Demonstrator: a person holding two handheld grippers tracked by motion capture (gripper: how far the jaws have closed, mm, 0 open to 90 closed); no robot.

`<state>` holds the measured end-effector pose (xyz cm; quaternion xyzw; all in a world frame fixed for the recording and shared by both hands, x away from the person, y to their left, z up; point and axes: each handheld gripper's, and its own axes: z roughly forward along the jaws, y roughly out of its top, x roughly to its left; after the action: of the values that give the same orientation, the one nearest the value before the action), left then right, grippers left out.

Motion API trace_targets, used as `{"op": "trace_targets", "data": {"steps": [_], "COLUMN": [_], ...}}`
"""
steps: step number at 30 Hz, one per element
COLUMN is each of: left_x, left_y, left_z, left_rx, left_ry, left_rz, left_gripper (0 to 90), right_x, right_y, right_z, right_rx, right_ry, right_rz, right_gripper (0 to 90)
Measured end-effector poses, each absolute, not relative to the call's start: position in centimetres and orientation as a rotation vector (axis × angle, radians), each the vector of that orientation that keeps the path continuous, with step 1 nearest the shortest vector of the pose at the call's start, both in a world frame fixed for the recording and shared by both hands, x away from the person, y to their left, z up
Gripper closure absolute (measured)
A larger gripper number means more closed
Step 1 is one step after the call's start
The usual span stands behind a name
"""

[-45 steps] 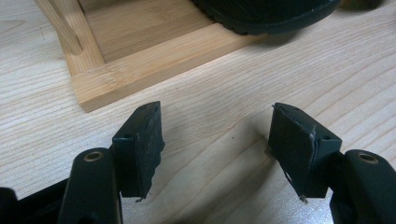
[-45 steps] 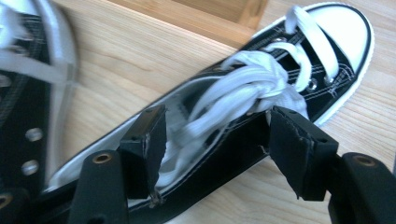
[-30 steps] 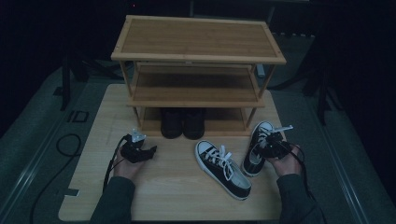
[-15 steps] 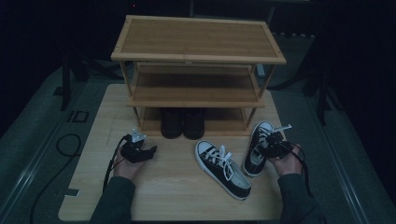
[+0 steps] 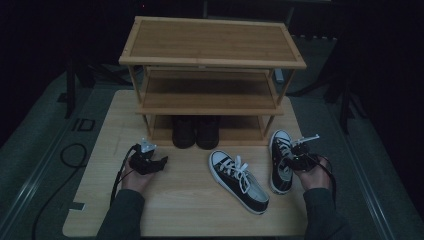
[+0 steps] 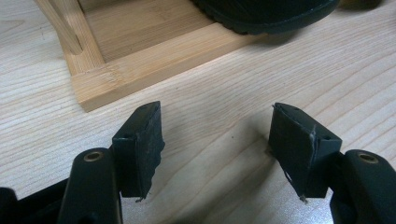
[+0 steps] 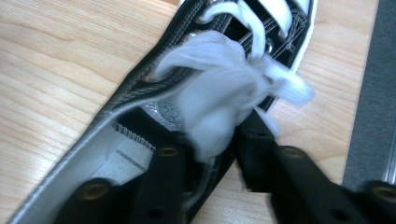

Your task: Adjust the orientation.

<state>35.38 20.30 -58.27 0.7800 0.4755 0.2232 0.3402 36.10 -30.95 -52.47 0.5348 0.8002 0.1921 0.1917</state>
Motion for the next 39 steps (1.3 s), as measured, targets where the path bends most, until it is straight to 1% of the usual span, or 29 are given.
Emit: {"op": "trace_targets", "data": {"steps": [2,4,14,18,23,32,39], "left_x": [35.4,35.4,35.4,35.4,35.4,35.4,35.4], "left_y": [20.3,20.3,20.3,20.3,20.3,20.3,20.3], "left_z": [-58.3,-58.3,-58.3,-58.3,-58.3,-58.3,-58.3], "left_rx": [2.030,2.030,2.030,2.027,2.027,2.028,2.029], "left_ry": [1.238,1.238,1.238,1.237,1.238,1.238,1.238], "left_rz": [0.580,0.580,0.581,0.582,0.582,0.582,0.581], "left_gripper": [35.7,35.7,35.7,35.7,35.7,35.7,35.7], "right_x": [36.0,35.8,33.8,33.0,32.7,33.2,34.2], "right_y": [-31.0,-31.4,-32.7,-32.7,-31.5,-29.2,-26.2], "right_z": [-52.3,-52.1,-50.7,-49.8,-49.1,-49.8,-49.9], "right_rx": [1.506,1.507,1.413,1.386,1.308,1.239,1.120], "right_ry": [2.215,2.180,2.132,2.152,2.196,2.257,2.296], "right_rz": [0.516,0.513,0.565,0.668,0.713,0.726,0.749], "right_gripper": [83.7,85.6,86.0,86.0,85.9,85.9,85.9]}}
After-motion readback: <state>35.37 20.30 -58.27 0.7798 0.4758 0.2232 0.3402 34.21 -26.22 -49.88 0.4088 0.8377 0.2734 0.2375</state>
